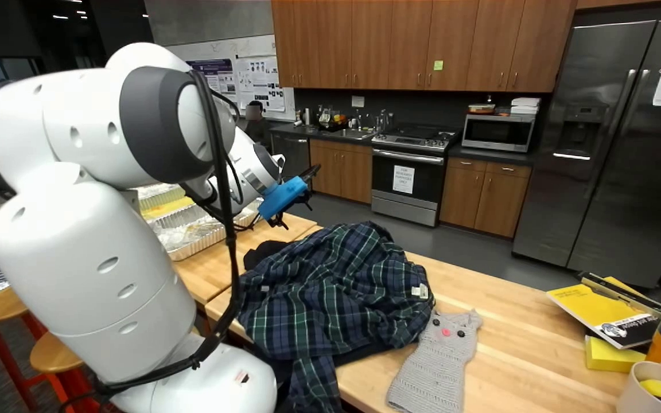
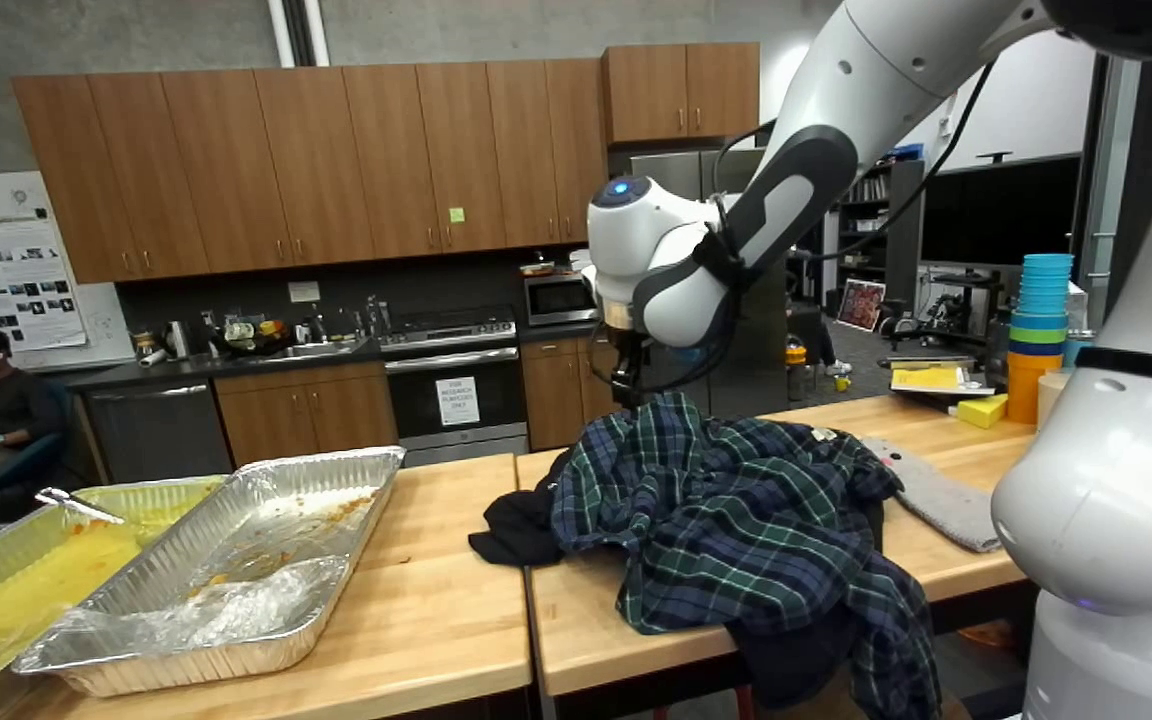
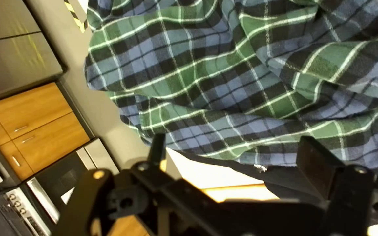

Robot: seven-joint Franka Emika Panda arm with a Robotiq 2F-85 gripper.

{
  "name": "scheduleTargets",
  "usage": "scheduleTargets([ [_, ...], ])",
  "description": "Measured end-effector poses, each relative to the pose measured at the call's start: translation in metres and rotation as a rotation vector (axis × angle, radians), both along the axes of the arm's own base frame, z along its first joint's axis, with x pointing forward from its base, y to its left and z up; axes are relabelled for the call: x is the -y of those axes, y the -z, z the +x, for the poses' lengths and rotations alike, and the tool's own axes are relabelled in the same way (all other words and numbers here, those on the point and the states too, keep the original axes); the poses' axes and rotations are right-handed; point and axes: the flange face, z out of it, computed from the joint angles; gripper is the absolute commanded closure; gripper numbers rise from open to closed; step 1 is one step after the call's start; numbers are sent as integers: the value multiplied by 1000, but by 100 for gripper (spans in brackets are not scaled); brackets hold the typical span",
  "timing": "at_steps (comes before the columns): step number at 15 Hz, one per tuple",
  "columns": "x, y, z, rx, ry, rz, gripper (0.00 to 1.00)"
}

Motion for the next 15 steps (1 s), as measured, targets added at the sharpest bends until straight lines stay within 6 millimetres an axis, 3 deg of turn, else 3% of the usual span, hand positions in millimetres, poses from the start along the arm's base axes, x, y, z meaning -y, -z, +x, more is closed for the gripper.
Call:
scheduleTargets([
  [5,-17,-13,-2,-44,-25,34,0],
  [15,-17,-13,-2,-47,-26,34,0],
])
